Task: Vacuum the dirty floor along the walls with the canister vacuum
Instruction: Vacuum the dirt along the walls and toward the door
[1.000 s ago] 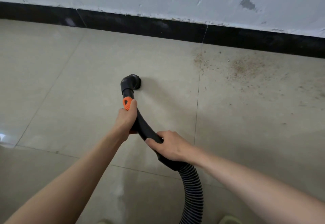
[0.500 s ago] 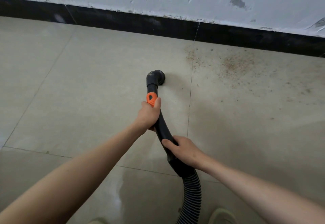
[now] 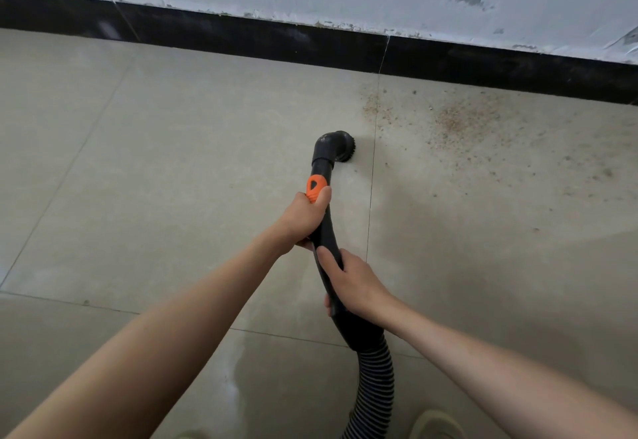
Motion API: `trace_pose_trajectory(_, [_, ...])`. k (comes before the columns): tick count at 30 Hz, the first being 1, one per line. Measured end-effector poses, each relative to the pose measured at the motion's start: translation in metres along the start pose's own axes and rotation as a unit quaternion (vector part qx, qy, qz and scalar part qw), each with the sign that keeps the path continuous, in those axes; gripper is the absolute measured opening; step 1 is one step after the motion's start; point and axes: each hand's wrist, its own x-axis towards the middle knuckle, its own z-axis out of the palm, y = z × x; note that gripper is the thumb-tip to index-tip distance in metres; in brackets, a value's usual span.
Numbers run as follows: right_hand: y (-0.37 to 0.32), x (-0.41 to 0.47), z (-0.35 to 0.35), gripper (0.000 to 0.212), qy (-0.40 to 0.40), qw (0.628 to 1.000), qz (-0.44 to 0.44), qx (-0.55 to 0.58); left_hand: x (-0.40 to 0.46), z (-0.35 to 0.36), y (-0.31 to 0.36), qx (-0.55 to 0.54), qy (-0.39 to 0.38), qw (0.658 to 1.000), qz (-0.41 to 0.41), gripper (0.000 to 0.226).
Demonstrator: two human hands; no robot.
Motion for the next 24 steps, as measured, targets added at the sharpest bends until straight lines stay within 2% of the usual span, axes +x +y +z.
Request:
trace_pose_trajectory(7, [-0.032,0.01,0.03,0.041,-0.121,0.989,-0.02,-0.078,-0.021,-0.056,-0.043,-0.124,0.111,0.985,-0.054,0.034])
trace_pose_trajectory(10, [-0.046,0.012,0.042,0.043,-0.18,0.978,-0.018,-0.103,-0.033,-0.072,-0.061,-0.163,0.164,0.97,-0.072,0.036])
trace_pose_trajectory(12, [-0.048,0.008,0.047,0.044,-0.202,0.972,-0.022,-0.12,-0.043,-0.075,-0.07,-0.175,0.173,0.965,-0.088,0.039])
trace_pose_trajectory(15, [-0.036,-0.004,0.049,0.044,-0.202,0.971,-0.011,-0.126,-0.056,-0.066,-0.076,-0.171,0.144,0.971,-0.09,0.037])
trace_pose_trajectory(19, [-0.008,-0.024,0.039,0.041,-0.146,0.985,0.036,-0.085,-0.064,-0.034,-0.072,-0.149,0.095,0.982,-0.06,0.03])
trace_pose_trajectory(24, [0.012,-0.046,0.016,0.04,-0.081,0.994,0.066,-0.038,-0.06,0.002,-0.052,-0.105,0.017,0.994,-0.037,0.034])
